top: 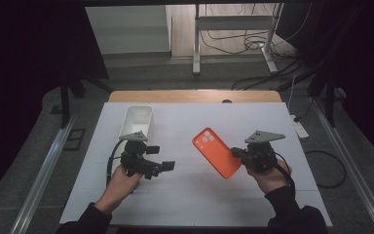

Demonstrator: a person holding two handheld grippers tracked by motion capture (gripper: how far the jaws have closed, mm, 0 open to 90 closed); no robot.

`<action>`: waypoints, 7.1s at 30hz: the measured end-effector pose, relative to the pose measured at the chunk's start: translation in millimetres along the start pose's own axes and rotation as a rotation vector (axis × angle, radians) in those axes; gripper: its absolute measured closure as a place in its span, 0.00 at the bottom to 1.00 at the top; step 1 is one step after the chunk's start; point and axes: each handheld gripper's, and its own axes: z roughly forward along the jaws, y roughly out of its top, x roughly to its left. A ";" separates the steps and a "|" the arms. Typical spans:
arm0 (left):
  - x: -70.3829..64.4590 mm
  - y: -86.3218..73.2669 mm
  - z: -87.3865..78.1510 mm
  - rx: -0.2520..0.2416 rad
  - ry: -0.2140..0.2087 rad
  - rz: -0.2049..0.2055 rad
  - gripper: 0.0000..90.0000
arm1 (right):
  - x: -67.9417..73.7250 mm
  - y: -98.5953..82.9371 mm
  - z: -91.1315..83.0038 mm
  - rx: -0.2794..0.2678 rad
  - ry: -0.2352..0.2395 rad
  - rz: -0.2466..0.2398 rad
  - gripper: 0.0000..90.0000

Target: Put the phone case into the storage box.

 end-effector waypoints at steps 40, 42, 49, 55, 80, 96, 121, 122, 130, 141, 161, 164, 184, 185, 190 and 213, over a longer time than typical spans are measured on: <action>-0.5 17.8 46.9 0.043 -0.109 -0.025 0.00 | 38.0 10.2 12.4 -0.033 0.061 -0.055 0.99; -1.2 18.2 48.0 0.048 -0.105 -0.026 0.00 | 39.6 10.5 12.9 -0.034 0.063 -0.057 0.99; -3.9 18.7 52.3 0.061 -0.084 -0.030 0.00 | 47.3 12.0 14.6 -0.040 0.072 -0.069 0.99; -4.1 19.0 56.1 0.082 -0.110 -0.057 0.00 | 52.0 12.4 15.3 -0.045 0.078 -0.075 0.99; 5.4 14.3 52.6 0.072 -0.318 -0.206 0.81 | 60.6 11.8 15.1 -0.071 0.063 -0.100 0.99; 9.7 13.5 49.9 0.089 -0.297 -0.223 0.94 | 56.8 8.9 20.0 -0.038 0.122 -0.055 0.81; 19.0 16.3 30.7 0.128 -0.262 -0.082 0.93 | 30.8 -1.6 21.0 -0.036 0.264 0.078 0.00; 19.3 16.2 30.5 0.130 -0.264 -0.074 0.93 | 30.8 -1.6 21.0 -0.036 0.264 0.078 0.00; 17.3 16.5 32.8 0.145 -0.297 -0.031 0.93 | 28.9 -3.4 23.1 -0.026 0.325 0.056 0.00; 12.1 16.8 36.0 0.133 -0.377 0.018 0.93 | 39.5 -0.1 28.0 -0.021 0.404 0.039 0.00; -1.3 19.5 39.7 0.122 -0.431 0.085 0.93 | 59.3 6.4 39.1 0.069 0.442 0.015 0.02; -2.4 19.6 40.3 0.122 -0.435 0.090 0.93 | 60.2 7.0 40.0 0.077 0.447 0.014 0.10; -5.5 20.9 40.5 0.113 -0.486 0.092 0.90 | 57.0 7.6 38.3 0.086 0.626 -0.007 0.85; -5.4 21.2 40.4 0.110 -0.496 0.090 0.90 | 56.2 7.8 37.4 0.091 0.641 0.001 0.89; -7.4 22.2 39.6 0.109 -0.478 0.107 0.84 | 57.5 9.6 34.8 0.094 0.663 -0.020 0.94; -21.5 26.7 31.2 0.058 -0.121 0.207 0.05 | 50.0 9.6 25.1 0.004 0.499 0.000 0.94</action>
